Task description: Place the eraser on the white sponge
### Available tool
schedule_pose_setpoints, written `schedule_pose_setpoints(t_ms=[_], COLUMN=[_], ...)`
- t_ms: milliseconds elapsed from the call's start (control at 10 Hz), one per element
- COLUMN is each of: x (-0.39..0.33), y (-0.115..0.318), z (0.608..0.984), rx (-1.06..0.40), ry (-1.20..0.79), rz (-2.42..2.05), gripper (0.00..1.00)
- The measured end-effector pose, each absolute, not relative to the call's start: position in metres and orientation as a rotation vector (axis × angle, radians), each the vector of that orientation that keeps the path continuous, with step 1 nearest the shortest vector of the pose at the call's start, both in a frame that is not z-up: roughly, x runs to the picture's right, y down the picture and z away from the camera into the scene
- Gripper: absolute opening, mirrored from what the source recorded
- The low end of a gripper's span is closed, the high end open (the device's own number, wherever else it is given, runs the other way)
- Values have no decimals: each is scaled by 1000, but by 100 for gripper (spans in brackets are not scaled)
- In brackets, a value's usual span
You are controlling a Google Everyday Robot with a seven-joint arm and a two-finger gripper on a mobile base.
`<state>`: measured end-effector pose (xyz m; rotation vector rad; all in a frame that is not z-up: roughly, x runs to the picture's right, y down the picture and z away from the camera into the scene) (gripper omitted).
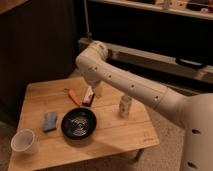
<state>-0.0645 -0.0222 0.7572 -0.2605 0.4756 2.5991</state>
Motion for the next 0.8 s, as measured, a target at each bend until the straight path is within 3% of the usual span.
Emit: schedule_pose_setpoints(t_ms=[800], x=[-64], y=[-23], z=[758], rx=[-252], ry=[460], rz=[2586], gripper=[80])
